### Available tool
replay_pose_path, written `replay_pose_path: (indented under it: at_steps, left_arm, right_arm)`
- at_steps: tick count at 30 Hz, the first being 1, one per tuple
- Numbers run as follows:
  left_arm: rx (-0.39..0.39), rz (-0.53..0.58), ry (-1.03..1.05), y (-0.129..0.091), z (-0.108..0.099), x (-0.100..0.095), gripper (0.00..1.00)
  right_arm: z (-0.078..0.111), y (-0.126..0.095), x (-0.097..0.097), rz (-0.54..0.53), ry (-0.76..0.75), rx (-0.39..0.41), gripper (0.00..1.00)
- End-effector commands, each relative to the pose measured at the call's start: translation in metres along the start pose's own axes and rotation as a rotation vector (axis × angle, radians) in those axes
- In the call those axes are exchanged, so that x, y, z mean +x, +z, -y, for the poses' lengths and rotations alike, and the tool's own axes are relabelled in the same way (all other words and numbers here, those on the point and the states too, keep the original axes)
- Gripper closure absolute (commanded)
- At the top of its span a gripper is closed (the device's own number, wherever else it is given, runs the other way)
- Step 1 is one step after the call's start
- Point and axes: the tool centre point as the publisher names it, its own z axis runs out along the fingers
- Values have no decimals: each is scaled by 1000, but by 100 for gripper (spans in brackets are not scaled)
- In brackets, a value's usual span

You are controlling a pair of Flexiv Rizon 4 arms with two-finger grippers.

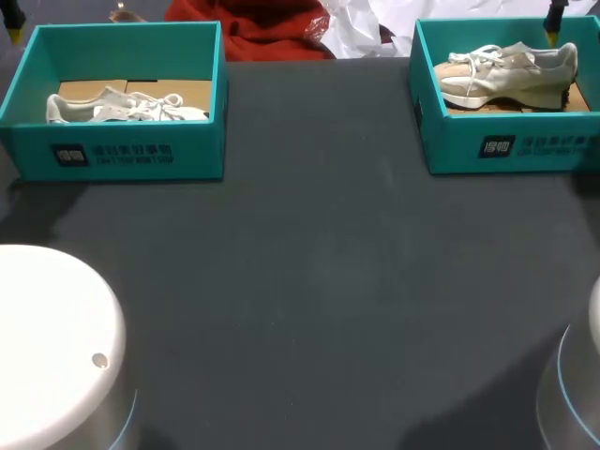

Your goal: Take the shoe out of the shoebox, open the shoe tongue, remove and reinsert the insole, then place the shoe into the shoebox

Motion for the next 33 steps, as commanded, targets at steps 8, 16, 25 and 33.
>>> replay_pose_path:
  at_steps: [8, 16, 25, 33]
  left_arm:
    - [-1, -2, 1, 0, 1, 0, 0]
    - [-1, -2, 1, 0, 1, 0, 0]
    - [-1, -2, 1, 0, 1, 0, 0]
    - [-1, -2, 1, 0, 1, 0, 0]
  right_arm:
    - [-17, 13, -5, -8, 54, -34, 0]
    - [-36, 37, -9, -9, 61, -98, 0]
    - [-38, 41, -8, 13, 24, -116, 0]
    - [-50, 52, -14, 6, 31, -87, 0]
